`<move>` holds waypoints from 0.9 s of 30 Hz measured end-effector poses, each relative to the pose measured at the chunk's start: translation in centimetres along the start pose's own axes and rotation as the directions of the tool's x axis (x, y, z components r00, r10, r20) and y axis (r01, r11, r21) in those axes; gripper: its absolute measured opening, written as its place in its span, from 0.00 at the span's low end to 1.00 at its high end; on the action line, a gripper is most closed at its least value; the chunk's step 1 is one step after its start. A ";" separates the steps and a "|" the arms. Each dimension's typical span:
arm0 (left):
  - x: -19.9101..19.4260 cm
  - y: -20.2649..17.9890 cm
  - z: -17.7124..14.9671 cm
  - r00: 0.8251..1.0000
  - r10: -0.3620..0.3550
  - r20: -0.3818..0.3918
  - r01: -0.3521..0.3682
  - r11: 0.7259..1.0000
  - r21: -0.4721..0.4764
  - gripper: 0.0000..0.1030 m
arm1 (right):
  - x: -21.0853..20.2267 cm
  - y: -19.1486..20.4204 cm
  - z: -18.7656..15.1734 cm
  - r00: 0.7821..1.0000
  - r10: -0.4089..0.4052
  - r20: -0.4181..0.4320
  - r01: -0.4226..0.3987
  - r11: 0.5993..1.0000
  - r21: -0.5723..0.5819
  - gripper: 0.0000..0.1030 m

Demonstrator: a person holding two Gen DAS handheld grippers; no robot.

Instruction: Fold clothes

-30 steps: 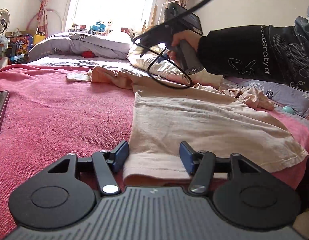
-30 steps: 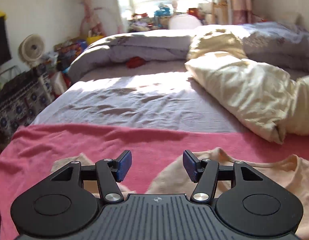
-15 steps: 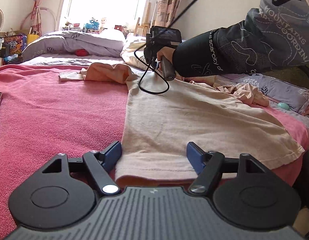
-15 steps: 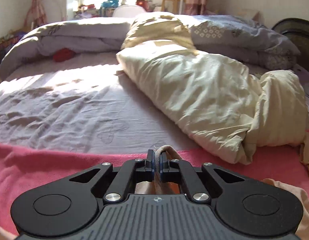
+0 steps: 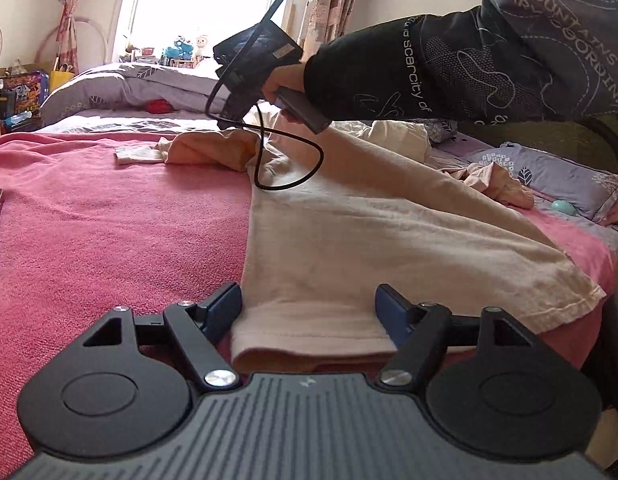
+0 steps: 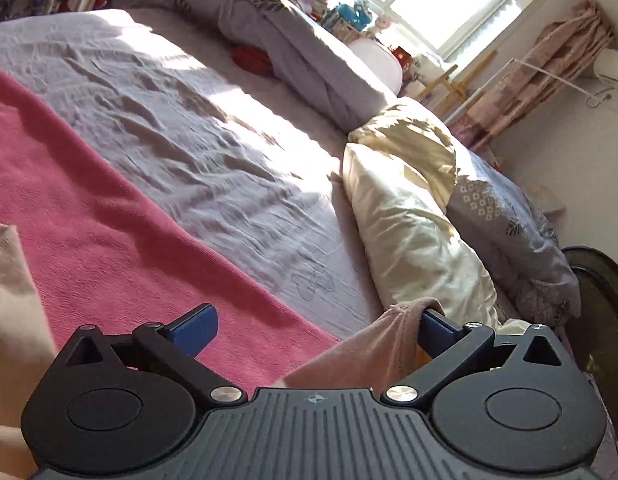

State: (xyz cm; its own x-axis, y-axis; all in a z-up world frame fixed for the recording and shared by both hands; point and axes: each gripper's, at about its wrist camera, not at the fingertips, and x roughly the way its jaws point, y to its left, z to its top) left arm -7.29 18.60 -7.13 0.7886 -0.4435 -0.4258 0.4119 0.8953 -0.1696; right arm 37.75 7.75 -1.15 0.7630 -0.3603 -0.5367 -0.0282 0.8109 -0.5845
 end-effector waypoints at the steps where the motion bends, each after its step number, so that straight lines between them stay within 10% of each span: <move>1: 0.0 0.0 0.0 1.000 -0.002 -0.001 0.002 1.000 -0.001 0.72 | 1.2 -2.2 -0.4 0.999 -0.033 -0.032 0.034 0.998 0.048 0.99; 3: -0.1 0.0 0.0 1.000 -0.004 -0.002 0.004 1.000 -0.002 0.72 | 2.9 -8.0 -1.6 0.997 -0.025 -0.073 0.042 0.969 0.243 0.99; 6: 0.0 -0.1 0.0 1.000 -0.003 -0.004 0.003 1.000 0.006 0.75 | 3.6 -16.3 -4.4 0.987 0.160 -0.010 -0.121 0.787 0.605 1.00; 7: 0.1 -0.2 0.0 1.000 -0.002 -0.004 0.002 1.000 0.009 0.76 | 4.1 -17.7 -5.2 0.967 0.254 0.024 -0.204 0.714 0.670 1.00; 9: 0.3 -0.3 0.0 1.000 0.000 -0.005 0.000 1.000 0.017 0.77 | 6.3 -18.5 -5.7 0.845 0.535 -0.008 -0.366 0.588 0.721 1.00; 11: 0.4 -0.4 0.0 1.000 0.003 -0.004 -0.002 1.000 0.021 0.78 | 6.4 -17.0 -5.2 0.799 0.596 -0.075 -0.410 0.632 0.657 1.00; 16: 0.5 -0.6 0.0 1.000 0.005 -0.004 -0.005 1.000 0.026 0.79 | 3.8 -13.5 -3.7 0.849 0.518 -0.101 -0.445 0.806 0.391 1.00; 19: 0.6 -0.5 0.1 1.000 0.004 -0.004 -0.004 1.000 0.025 0.79 | 2.7 -14.5 -4.2 0.796 0.602 -0.062 -0.530 0.743 0.409 1.00; 23: 0.7 -0.5 0.1 1.000 0.006 -0.005 -0.006 1.000 0.025 0.79 | 2.1 -19.0 -5.5 0.721 0.687 0.086 -0.572 0.521 0.634 1.00; 25: 0.6 -0.6 0.1 1.000 0.008 -0.006 -0.007 1.000 0.024 0.79 | 1.3 -20.5 -6.3 0.752 0.653 0.086 -0.510 0.494 0.704 1.00; 27: 0.6 -0.4 0.2 1.000 0.003 -0.006 -0.003 1.000 0.014 0.79 | -2.5 -18.8 -6.3 0.838 0.542 0.064 -0.489 0.695 0.526 1.00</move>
State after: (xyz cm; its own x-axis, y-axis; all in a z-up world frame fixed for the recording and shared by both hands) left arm -6.88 17.92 -7.10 0.7874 -0.4403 -0.4316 0.4158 0.8961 -0.1554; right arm 32.35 -9.47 7.34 0.6653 0.1666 -0.7277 -0.0532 0.9829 0.1763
